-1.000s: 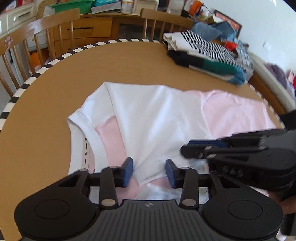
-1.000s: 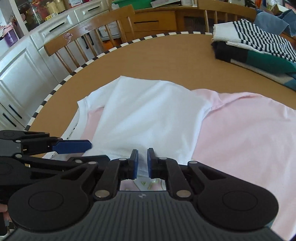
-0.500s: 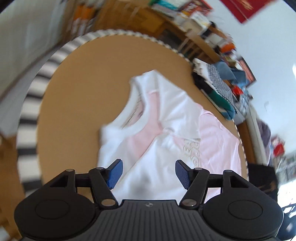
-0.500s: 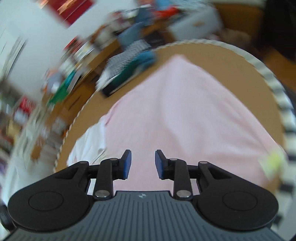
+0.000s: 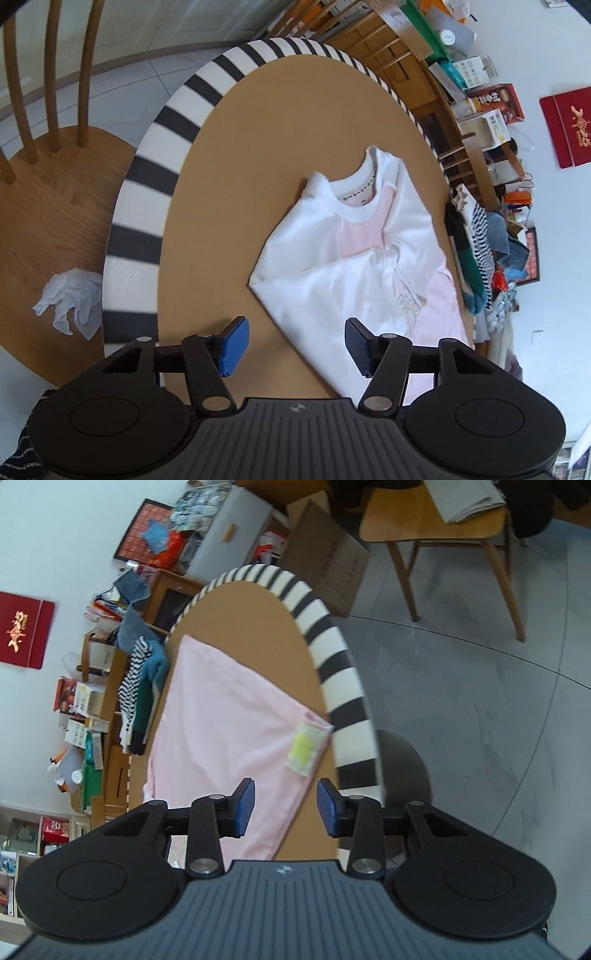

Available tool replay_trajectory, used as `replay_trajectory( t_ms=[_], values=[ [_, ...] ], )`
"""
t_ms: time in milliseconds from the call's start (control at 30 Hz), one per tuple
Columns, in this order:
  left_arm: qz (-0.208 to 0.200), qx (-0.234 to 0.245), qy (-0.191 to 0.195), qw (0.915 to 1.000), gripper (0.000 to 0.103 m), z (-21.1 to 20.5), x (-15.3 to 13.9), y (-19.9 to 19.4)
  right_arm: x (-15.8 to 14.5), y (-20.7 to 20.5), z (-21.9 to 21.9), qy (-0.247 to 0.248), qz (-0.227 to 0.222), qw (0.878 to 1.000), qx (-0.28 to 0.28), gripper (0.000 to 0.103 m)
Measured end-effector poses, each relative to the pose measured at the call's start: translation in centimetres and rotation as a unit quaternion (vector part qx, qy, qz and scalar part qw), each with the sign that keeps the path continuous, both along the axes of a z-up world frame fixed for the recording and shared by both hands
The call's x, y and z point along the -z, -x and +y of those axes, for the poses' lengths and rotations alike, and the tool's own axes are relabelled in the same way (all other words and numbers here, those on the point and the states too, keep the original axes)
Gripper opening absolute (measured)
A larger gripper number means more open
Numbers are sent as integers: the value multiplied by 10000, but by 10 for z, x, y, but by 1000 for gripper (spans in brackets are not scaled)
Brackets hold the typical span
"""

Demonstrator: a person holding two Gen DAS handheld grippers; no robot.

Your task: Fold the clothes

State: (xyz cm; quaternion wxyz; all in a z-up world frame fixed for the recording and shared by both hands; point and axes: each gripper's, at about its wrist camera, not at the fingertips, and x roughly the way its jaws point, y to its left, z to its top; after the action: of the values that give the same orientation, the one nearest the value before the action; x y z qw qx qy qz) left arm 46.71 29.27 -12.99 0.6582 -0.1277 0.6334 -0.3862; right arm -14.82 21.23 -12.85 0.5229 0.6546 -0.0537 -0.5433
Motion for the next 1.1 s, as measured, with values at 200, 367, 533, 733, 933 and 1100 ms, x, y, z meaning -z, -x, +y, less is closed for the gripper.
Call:
replay_trajectory(
  t_ms=[200,367,533,733,933,1100],
  values=[
    [-86,-194,1,9998,58,6,0,9,15,13,-11,-107,-56,9997,209,41],
    [-114,-186,-87,9997,58,5,-3,11,31,14,-27,-295,-274,9981,474,37],
    [-59,-211,-93,9997,58,6,-3,10,32,13,-37,-407,-296,9974,523,37],
    [-90,-169,-121,9997,59,3,-3,11,14,-9,-54,-487,659,9966,77,36],
    [38,-259,-67,9996,62,5,-1,8,6,-32,-62,-548,1460,9874,-268,5],
    [117,-366,21,9993,64,3,1,5,8,-24,-63,-613,1160,9911,-237,5]
  ],
)
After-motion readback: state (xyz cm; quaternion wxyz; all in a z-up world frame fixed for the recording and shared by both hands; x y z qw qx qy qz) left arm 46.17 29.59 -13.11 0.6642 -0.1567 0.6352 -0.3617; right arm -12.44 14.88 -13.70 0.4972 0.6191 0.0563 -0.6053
